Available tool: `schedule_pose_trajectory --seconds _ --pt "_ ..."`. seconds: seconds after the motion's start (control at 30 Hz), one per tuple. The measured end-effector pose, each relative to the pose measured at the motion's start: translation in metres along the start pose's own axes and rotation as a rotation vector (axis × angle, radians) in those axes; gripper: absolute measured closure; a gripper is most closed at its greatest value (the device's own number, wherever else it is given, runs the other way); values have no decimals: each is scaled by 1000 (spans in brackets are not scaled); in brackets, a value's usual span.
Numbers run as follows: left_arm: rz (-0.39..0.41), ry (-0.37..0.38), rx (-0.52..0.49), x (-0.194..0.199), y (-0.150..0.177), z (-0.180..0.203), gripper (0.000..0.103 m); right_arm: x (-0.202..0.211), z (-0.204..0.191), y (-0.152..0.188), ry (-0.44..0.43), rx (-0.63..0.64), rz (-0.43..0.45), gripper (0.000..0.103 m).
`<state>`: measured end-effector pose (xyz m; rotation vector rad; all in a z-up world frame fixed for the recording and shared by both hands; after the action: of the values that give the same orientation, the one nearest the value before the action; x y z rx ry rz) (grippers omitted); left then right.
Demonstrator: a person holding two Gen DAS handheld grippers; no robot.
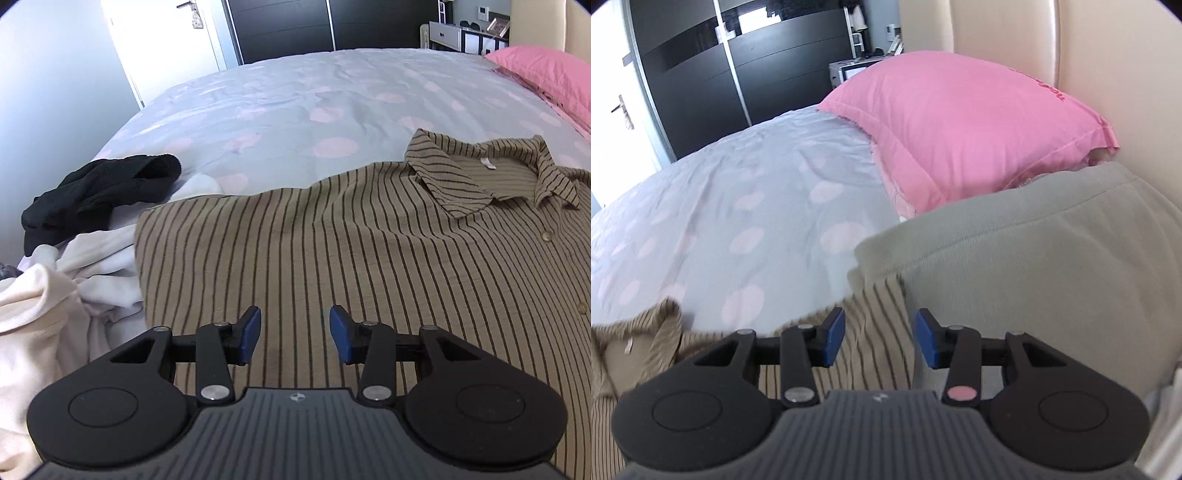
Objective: Fold clothes
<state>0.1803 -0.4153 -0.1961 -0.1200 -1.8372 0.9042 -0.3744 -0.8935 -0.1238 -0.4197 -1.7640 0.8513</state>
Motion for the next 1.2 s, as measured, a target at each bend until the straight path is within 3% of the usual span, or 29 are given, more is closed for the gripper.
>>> schedule_pose_trajectory --seconds 0.17,0.23,0.27,0.3,0.37,0.5,0.63,0.77,0.87,1.1,1.2 --pt "-46 -34 -32 -24 -1 7 64 -44 10 -13 18 -63 -20 61" --pt "-69 -43 -37 -32 1 8 64 -54 10 -15 16 -72 -28 79" --pt "-80 -48 -39 -36 2 8 64 -58 10 -16 13 -76 -32 97" --pt "-91 -52 -41 -41 3 8 64 -59 10 -18 18 -73 -21 102" --pt "-112 -57 -50 -48 6 9 64 -57 11 -26 41 -57 26 103" --pt "-120 -65 -60 -54 10 11 64 -52 21 -41 94 -64 102 103" --pt "-114 -74 -47 -55 11 10 64 -60 22 -41 119 -30 69 102" --pt "-110 -80 -51 -52 12 11 64 -57 32 -37 138 -51 58 94" --pt "-103 -87 -46 -54 13 13 64 -51 41 -33 96 -88 38 64" --pt "-93 -102 -48 -52 9 15 64 -50 24 -9 -48 -108 14 64" --pt "-69 -113 -45 -47 4 13 64 -50 16 -2 -44 -99 12 66"
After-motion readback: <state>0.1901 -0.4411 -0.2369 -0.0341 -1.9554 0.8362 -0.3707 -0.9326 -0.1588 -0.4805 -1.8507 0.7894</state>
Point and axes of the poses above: each gripper's, at about its wrist camera, not at the fingertips, and x roughly against the way its jaws point, z to its right, y to its underside, the point moved 7 cm from there along -x, roughly the way its jaws point, and after that the axes turned 2 degrees about z, right-handed, at the moved point
